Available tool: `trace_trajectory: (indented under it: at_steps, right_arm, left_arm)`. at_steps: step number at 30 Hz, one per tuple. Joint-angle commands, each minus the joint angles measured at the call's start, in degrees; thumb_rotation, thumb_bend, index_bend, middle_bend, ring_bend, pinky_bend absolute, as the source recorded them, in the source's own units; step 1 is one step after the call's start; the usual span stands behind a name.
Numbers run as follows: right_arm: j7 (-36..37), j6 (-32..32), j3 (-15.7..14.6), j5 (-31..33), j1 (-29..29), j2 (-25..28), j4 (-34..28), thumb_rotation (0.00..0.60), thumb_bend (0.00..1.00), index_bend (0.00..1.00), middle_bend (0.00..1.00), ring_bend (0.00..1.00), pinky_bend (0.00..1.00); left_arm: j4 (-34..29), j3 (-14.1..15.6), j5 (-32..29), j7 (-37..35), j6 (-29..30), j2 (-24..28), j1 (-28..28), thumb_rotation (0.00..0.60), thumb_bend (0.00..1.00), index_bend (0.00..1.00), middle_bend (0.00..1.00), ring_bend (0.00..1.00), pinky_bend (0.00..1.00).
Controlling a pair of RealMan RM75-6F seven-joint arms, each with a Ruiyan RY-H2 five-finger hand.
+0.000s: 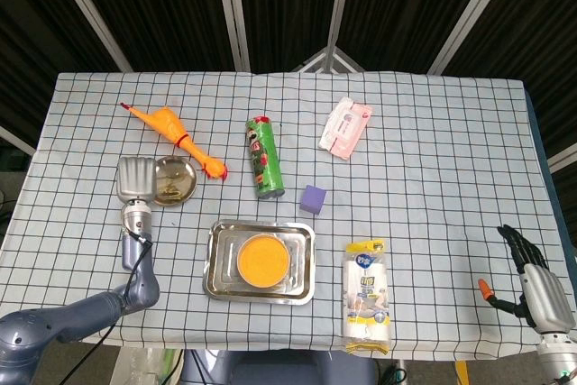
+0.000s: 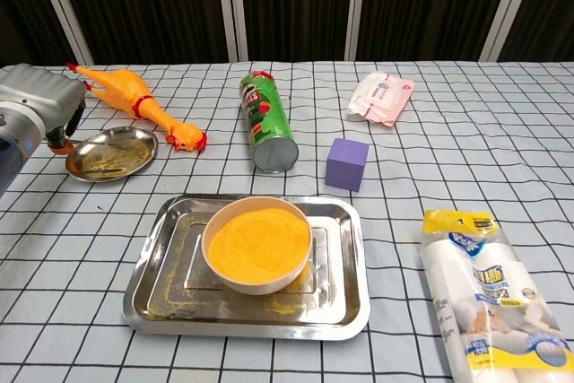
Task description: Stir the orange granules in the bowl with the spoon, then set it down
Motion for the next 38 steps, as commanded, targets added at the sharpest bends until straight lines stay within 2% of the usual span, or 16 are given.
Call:
trace_trajectory:
  at_steps: [1, 5, 8, 13, 15, 17, 20, 21, 22, 24, 27, 29, 32, 38]
  right_arm:
    - [-0.17, -0.02, 0.0, 0.04, 0.01, -0.02, -0.04, 0.6, 0.41, 0.0, 0.0, 0.0, 0.0]
    - [-0.37, 0.02, 0.04, 0.21, -0.04, -0.03, -0.13, 0.6, 0.4, 0.0, 0.0, 0.0, 0.0]
    - [-0.39, 0.01, 0.06, 0.26, -0.05, -0.04, -0.07, 0.6, 0.4, 0.0, 0.0, 0.0, 0.0]
    - [-0.37, 0.08, -0.02, -0.02, -0.08, 0.03, 0.04, 0.6, 0.4, 0.0, 0.0, 0.0, 0.0]
    - [-0.78, 0.48, 0.07, -0.2, -0.14, -0.02, 0.41, 0.6, 0.4, 0.0, 0.0, 0.0, 0.0]
    - [-1.16, 0.79, 0.15, -0.31, -0.19, -0.2, 0.67, 0.6, 0.4, 0.0, 0.0, 0.0, 0.0]
    - [-1.71, 0.82, 0.1, -0.32, -0.2, -0.37, 0.82, 0.6, 0.4, 0.0, 0.0, 0.0, 0.0]
    - [-1.99, 0.87, 0.09, -0.37, -0.21, -0.41, 0.88, 0.6, 0.4, 0.0, 0.0, 0.0, 0.0]
    - [-2.38, 1.0, 0.1, -0.42, -0.23, -0.47, 1.0, 0.6, 0.4, 0.0, 0.0, 0.0, 0.0]
    - [-3.16, 1.24, 0.15, -0.41, -0.27, -0.62, 1.23, 0.6, 0.4, 0.0, 0.0, 0.0, 0.0]
    - [-4.13, 1.37, 0.25, -0.03, -0.33, -0.9, 1.35, 0.6, 0.4, 0.0, 0.0, 0.0, 0.0]
    - [-4.89, 1.45, 0.36, 0.32, -0.36, -1.1, 1.41, 0.6, 0.4, 0.0, 0.0, 0.0, 0.0]
    - [-6.34, 1.99, 0.63, 0.65, -0.46, -1.45, 1.63, 0.6, 0.4, 0.0, 0.0, 0.0, 0.0]
    - [-7.52, 2.37, 0.84, 1.25, -0.67, -1.88, 1.79, 0.6, 0.4, 0.0, 0.0, 0.0, 0.0]
  left_arm:
    - [-0.55, -0.35, 0.01, -0.13, -0.09, 0.42, 0.3, 0.6, 0.33, 0.51, 1.0, 1.0, 0.99]
    - [-2.51, -1.18, 0.17, -0.39, 0.33, 1.66, 0.8, 0.6, 0.25, 0.43, 1.0, 1.0, 0.99]
    - [-5.11, -1.64, 0.63, -1.03, 1.23, 3.06, 1.52, 0.6, 0.22, 0.38, 1.0, 1.0, 0.99]
    - [-12.77, -1.22, 3.98, -4.91, 3.89, 7.47, 4.12, 0.6, 0.21, 0.35, 1.0, 0.99, 0.99]
    - [-16.93, -0.56, 6.64, -8.1, 5.66, 10.04, 5.94, 0.6, 0.21, 0.34, 0.97, 0.96, 0.97]
    - [-21.36, 0.66, 10.0, -12.07, 7.66, 13.05, 8.27, 0.6, 0.21, 0.28, 0.87, 0.89, 0.91]
    - [-27.88, 3.31, 15.61, -18.61, 10.76, 18.0, 12.35, 0.6, 0.21, 0.17, 0.64, 0.72, 0.76]
    - [-29.9, 4.36, 17.38, -20.64, 11.67, 19.68, 13.72, 0.6, 0.21, 0.12, 0.52, 0.63, 0.68]
    - [-31.89, 5.48, 19.15, -22.66, 12.58, 21.37, 15.13, 0.6, 0.21, 0.11, 0.47, 0.59, 0.64]
    - [-35.27, 7.6, 21.9, -25.81, 14.15, 24.18, 17.59, 0.6, 0.21, 0.05, 0.29, 0.43, 0.5]
    - [-40.17, 11.55, 27.36, -30.98, 16.98, 28.85, 21.49, 0.6, 0.21, 0.0, 0.07, 0.2, 0.3]
    - [-42.32, 14.39, 31.4, -34.35, 18.68, 31.7, 23.89, 0.6, 0.2, 0.0, 0.01, 0.09, 0.21]
    - [-43.35, 17.52, 36.54, -38.3, 20.95, 34.45, 26.62, 0.6, 0.18, 0.0, 0.0, 0.01, 0.12]
    - [-41.79, 21.22, 41.83, -43.42, 22.57, 36.46, 30.31, 0.6, 0.17, 0.0, 0.0, 0.0, 0.05]
